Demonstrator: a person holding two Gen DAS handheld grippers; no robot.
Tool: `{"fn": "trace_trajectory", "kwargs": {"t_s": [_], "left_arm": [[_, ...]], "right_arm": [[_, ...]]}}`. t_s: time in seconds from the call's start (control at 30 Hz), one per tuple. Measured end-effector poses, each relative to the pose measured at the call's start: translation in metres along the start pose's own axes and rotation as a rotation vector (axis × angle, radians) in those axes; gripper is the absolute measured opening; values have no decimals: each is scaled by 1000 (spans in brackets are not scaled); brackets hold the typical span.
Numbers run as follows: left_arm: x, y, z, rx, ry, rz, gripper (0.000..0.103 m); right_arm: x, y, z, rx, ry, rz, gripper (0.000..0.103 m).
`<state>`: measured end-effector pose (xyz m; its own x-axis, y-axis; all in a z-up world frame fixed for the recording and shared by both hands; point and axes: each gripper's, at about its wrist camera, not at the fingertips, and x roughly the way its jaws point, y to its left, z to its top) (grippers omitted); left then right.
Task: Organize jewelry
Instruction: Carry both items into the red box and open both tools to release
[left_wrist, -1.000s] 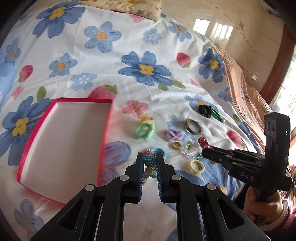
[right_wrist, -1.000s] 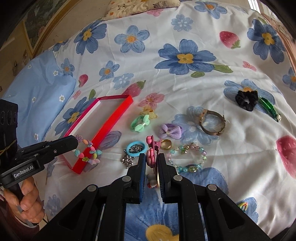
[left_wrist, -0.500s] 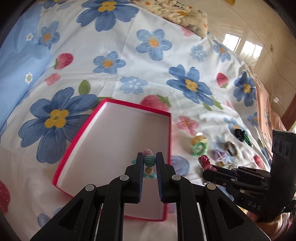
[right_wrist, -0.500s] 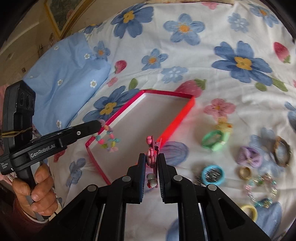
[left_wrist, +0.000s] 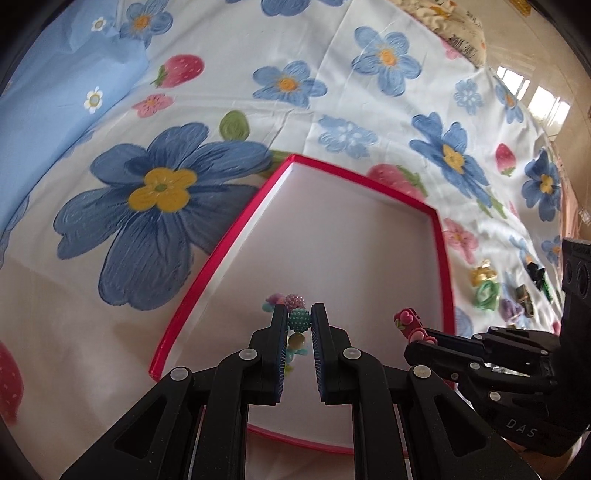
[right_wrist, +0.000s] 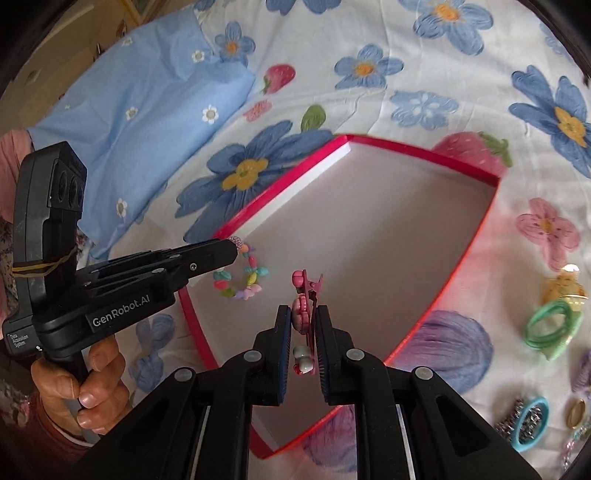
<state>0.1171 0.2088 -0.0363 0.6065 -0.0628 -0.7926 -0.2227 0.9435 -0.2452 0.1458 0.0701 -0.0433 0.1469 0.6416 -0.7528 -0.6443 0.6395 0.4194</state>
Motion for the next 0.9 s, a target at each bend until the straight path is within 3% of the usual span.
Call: {"fn": "trace_trajectory", "kwargs": {"t_s": [0.27, 0.53, 0.83, 0.9], "left_arm": [[20, 3, -5, 16, 39, 65, 13], [28, 4, -9, 14, 70, 79, 13], [24, 4, -11, 4, 64, 99, 25], [20, 4, -11, -4, 62, 100, 31]], "right_arm": [[26, 9, 0, -56, 87, -30, 13], [35, 9, 1, -95, 131, -63, 14], [33, 8, 0, -82, 111, -48, 16], [29, 7, 0, -66, 100, -34, 20]]}}
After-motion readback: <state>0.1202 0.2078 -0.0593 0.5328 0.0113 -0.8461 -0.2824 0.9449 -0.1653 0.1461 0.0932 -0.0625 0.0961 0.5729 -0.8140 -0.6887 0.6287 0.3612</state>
